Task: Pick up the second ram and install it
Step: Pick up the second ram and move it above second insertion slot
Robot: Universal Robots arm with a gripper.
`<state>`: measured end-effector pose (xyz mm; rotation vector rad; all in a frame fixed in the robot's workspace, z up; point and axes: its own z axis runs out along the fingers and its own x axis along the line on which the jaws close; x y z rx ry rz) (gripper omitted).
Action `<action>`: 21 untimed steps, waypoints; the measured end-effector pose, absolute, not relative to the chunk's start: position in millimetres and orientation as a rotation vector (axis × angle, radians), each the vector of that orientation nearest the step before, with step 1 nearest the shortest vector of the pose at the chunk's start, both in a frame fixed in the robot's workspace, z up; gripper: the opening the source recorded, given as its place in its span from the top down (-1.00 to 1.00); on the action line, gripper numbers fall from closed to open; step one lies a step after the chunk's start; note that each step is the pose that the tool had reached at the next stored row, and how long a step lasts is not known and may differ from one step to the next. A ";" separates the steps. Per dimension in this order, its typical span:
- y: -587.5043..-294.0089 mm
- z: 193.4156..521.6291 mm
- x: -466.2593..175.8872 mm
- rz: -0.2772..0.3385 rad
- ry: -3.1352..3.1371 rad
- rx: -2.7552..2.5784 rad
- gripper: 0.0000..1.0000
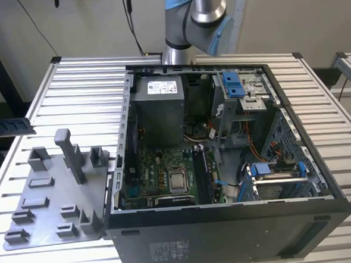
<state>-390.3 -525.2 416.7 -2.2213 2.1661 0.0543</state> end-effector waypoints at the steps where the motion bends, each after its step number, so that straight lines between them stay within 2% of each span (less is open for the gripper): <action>1: -525.2 416.7 -388.8 0.054 2.166 -2.221 0.73; 21: -525.2 416.7 -340.2 0.056 2.167 -2.222 0.73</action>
